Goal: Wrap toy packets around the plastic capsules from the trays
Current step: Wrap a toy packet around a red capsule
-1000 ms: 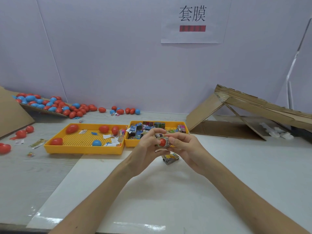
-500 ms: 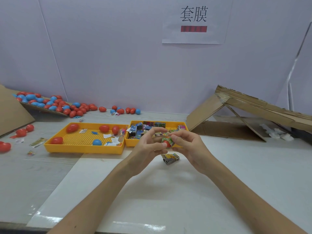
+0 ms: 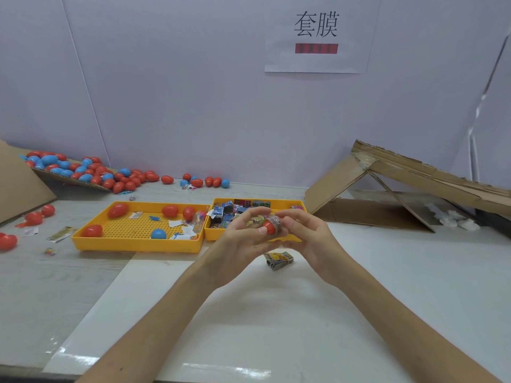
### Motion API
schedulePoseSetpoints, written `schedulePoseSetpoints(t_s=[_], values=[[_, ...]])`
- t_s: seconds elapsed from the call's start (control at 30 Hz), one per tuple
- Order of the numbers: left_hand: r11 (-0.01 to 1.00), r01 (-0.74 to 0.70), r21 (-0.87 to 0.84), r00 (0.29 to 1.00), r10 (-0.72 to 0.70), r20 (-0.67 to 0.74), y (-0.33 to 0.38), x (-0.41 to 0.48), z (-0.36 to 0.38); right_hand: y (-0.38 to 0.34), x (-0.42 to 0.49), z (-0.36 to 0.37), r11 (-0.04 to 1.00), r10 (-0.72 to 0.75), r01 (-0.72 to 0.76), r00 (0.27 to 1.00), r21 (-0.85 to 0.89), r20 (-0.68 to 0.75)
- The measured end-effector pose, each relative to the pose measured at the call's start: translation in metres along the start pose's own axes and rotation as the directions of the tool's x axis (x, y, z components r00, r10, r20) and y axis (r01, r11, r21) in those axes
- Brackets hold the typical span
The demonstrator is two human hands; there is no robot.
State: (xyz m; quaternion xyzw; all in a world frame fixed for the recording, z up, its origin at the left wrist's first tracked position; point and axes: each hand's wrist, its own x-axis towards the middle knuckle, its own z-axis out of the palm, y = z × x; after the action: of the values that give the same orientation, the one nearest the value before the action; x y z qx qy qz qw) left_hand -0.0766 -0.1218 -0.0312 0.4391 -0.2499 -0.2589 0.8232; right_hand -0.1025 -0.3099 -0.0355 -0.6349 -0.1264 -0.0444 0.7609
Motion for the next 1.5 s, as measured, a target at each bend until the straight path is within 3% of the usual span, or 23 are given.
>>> schedulePoseSetpoints(t_s=[0.23, 0.53, 0.77, 0.97, 1.2, 1.5], values=[[0.989, 0.033, 0.142, 0.999, -0.033, -0.008, 0.0001, 0.0003, 0.0015, 0.0015, -0.0003, 0.0006, 0.997, 0.030, -0.032, 0.999, -0.073, -0.021], [0.995, 0.043, 0.089, 0.999, -0.044, 0.011, 0.0002, -0.0015, 0.0013, 0.0003, 0.0004, -0.0030, 0.996, 0.050, -0.052, 0.998, 0.079, 0.029], [1.000, 0.022, 0.020, 0.999, -0.023, 0.044, 0.0024, -0.0013, -0.0001, 0.0005, 0.0002, 0.0003, 1.000, 0.002, -0.001, 1.000, 0.006, -0.001], [0.986, 0.058, 0.154, 0.998, -0.053, -0.034, -0.0008, 0.0007, -0.0010, 0.0013, -0.0010, 0.0014, 0.988, -0.040, 0.024, 0.994, -0.153, -0.100], [0.986, 0.063, 0.156, 0.996, -0.051, -0.077, -0.0031, 0.0037, -0.0011, 0.0012, -0.0004, -0.0003, 0.987, -0.074, 0.050, 0.985, -0.151, -0.154], [0.987, 0.058, 0.148, 0.997, -0.050, -0.057, -0.0017, 0.0023, -0.0014, -0.0018, -0.0033, 0.0026, 0.980, -0.106, 0.084, 0.987, -0.179, -0.118]])
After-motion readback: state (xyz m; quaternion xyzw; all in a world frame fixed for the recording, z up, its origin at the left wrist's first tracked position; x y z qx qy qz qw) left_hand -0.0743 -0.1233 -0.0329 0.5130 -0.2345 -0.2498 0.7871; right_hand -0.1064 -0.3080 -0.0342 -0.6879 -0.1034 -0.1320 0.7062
